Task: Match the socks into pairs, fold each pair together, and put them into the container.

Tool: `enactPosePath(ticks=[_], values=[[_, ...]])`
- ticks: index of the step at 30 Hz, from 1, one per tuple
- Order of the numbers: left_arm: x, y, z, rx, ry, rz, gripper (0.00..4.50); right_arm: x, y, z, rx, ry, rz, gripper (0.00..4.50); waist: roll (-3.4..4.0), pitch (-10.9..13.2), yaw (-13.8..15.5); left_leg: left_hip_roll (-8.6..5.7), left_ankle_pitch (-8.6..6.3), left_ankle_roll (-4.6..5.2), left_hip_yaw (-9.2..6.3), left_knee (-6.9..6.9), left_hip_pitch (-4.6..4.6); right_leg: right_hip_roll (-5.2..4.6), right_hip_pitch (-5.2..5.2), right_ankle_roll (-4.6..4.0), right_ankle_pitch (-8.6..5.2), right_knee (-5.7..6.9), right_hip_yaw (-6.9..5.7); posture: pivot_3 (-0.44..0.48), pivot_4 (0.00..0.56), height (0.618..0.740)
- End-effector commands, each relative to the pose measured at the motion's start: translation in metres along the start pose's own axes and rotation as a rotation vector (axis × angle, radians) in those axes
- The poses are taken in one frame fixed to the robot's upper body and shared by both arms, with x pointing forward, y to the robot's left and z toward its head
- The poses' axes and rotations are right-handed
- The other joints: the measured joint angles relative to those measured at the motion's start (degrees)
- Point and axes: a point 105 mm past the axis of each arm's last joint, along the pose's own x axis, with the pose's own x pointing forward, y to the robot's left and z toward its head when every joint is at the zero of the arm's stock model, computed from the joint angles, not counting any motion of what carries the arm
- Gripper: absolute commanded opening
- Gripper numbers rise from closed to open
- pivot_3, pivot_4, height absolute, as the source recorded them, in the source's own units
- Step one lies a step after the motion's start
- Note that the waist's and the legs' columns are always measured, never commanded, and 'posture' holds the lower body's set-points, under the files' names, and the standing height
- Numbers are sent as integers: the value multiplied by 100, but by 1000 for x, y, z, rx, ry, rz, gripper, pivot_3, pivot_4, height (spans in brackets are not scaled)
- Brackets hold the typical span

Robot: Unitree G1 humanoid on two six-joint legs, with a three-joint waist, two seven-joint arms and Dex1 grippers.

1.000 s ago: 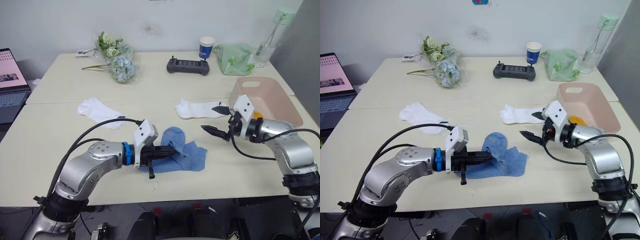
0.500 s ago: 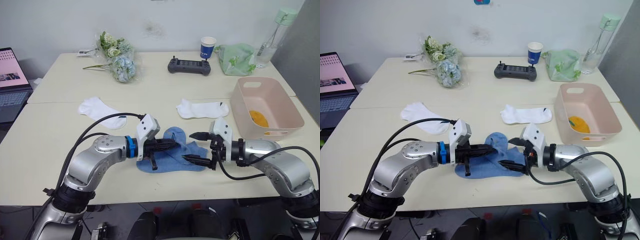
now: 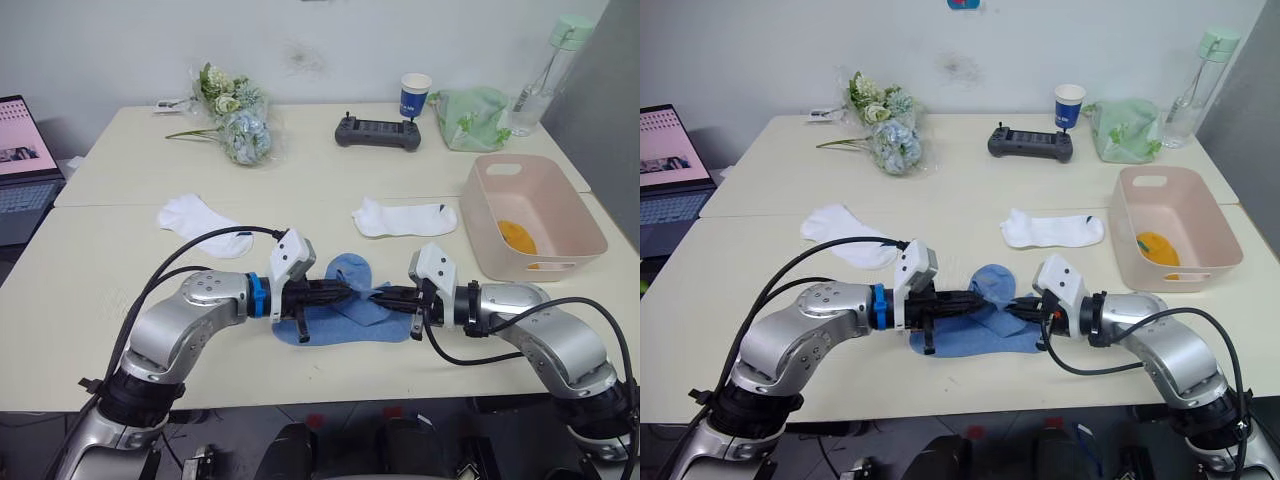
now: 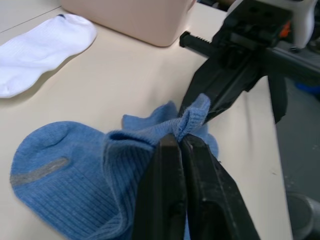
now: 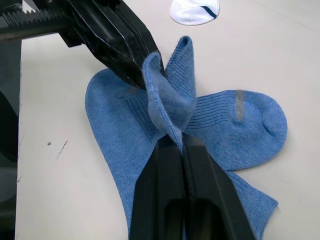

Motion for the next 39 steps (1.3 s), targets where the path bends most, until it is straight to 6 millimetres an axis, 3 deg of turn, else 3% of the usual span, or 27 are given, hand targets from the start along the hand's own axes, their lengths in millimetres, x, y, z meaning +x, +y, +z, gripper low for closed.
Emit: enactPosePath(ticks=[1,6,8,11,15,23,27,38,39], values=[[-22,2,14,-2,-50,12,1285,-6,2,8,-39,-29,17,0,0,0,0,0,0,0,0,-1,0,0,-1,0,0,0,1,0,150,740],[-55,43,14,-30,-57,156,2920,-12,15,11,-93,-24,133,0,0,0,6,0,0,0,-2,0,4,2,3,0,0,1,-4,0,150,740],[-48,64,10,5,-39,208,3580,-12,21,13,-108,-21,186,0,0,0,20,-2,0,0,-4,2,5,2,6,0,0,1,-8,0,150,740],[-27,77,8,21,-41,189,4489,-10,26,12,-149,-6,226,0,-3,1,49,-9,0,0,-11,11,-3,-1,9,0,0,-2,-15,0,150,740],[8,89,-1,85,3,148,4489,-6,29,9,-177,3,245,0,-6,3,32,-14,0,0,-15,28,-15,-4,6,3,2,-4,-21,0,150,740],[49,110,-26,217,121,151,4489,-2,32,9,-182,-7,237,0,-8,4,-3,-11,0,0,-14,30,-16,-1,0,3,2,3,-19,0,150,740],[53,109,-35,212,170,97,3611,0,32,10,-182,-14,227,0,-9,4,0,-12,0,0,-17,41,-23,-2,-2,4,2,5,-22,0,150,740],[44,109,-24,202,96,89,50,0,28,8,-186,-16,222,0,-9,4,-3,-15,-1,2,-29,61,-26,0,2,5,3,11,-27,0,150,740],[41,110,-23,201,84,107,21,0,26,9,-198,-15,222,0,-9,4,-3,-15,-1,2,-30,61,-26,0,2,5,3,11,-28,0,150,740]])
